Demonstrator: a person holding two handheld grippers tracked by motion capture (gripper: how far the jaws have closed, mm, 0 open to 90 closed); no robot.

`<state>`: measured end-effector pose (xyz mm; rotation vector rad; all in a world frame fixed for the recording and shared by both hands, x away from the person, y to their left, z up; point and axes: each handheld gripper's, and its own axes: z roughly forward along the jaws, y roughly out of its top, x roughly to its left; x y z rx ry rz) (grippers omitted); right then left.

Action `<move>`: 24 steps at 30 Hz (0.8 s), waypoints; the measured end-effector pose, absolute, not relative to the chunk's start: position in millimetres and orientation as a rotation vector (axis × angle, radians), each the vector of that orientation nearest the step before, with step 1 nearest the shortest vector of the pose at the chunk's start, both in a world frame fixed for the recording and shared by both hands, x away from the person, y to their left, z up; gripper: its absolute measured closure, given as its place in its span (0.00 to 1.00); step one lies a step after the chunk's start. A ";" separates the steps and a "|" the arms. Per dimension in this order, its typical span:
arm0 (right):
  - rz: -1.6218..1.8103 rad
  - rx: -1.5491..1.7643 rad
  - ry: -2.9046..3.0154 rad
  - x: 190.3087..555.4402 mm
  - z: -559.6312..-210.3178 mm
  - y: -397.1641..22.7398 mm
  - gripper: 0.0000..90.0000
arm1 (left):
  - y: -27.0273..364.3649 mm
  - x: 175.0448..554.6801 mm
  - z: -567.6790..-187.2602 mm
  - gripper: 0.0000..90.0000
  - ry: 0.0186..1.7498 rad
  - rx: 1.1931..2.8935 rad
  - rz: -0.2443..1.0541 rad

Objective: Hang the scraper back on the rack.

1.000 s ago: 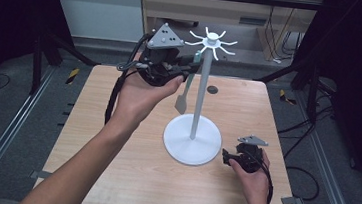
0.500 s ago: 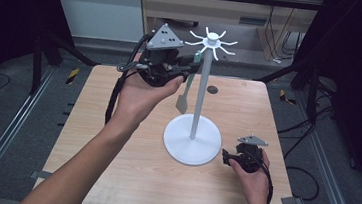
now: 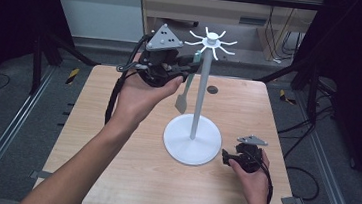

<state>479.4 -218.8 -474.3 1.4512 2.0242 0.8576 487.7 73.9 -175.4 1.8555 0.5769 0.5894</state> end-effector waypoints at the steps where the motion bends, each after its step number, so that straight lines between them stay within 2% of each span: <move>1: 0.858 1.452 2.024 479.4 -474.3 -218.6 0.18 | 73.9 487.5 -175.5 0.81 0.575 1.855 0.590; 24: 0.857 1.457 2.026 479.5 -474.5 -218.8 0.18 | 81.1 481.5 -177.8 0.71 0.567 1.837 0.624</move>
